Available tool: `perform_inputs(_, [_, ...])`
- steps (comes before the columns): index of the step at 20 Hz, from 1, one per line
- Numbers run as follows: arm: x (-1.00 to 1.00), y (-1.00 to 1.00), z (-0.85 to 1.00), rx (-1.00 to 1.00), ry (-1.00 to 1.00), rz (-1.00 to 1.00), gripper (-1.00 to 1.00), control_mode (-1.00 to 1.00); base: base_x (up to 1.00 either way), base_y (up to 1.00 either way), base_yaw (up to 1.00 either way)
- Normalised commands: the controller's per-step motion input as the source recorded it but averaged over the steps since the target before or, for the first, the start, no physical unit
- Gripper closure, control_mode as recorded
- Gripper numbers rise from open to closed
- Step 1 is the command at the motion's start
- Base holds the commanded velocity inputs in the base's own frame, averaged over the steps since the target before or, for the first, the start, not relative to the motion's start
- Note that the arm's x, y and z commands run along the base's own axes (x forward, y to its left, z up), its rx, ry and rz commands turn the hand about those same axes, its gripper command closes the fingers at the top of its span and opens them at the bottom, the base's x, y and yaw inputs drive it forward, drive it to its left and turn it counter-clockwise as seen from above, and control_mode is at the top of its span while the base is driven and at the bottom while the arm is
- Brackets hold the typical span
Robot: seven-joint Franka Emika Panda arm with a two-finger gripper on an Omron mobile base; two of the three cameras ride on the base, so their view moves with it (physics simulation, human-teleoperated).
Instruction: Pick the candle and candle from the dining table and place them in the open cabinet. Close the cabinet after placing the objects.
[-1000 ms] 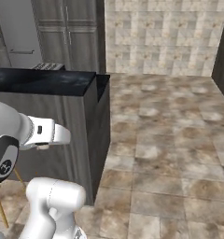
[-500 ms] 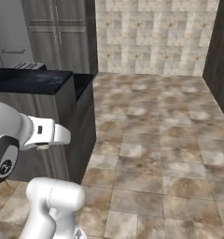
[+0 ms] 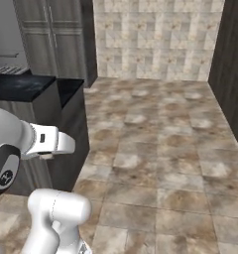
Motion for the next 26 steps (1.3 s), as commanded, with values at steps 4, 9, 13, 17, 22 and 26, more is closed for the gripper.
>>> perform_inputs(4, [0.00,0.00,0.00,0.00,0.00,0.00,1.00,1.00,0.48,-0.45,0.03])
perform_inputs(9, [0.00,0.00,0.00,0.00,0.00,0.00,1.00,1.00,0.55,-0.38,0.05])
perform_inputs(13, [0.00,0.00,0.00,0.00,0.00,0.00,1.00,1.00,0.54,-0.37,0.06])
perform_inputs(17, [0.00,0.00,0.00,0.00,0.00,0.00,1.00,1.00,0.57,-0.38,0.07])
perform_inputs(22, [0.00,0.00,0.00,0.00,0.00,0.00,1.00,1.00,0.59,-0.43,0.08])
perform_inputs(26, [0.00,0.00,0.00,0.00,0.00,0.00,1.00,1.00,0.64,-0.44,0.07])
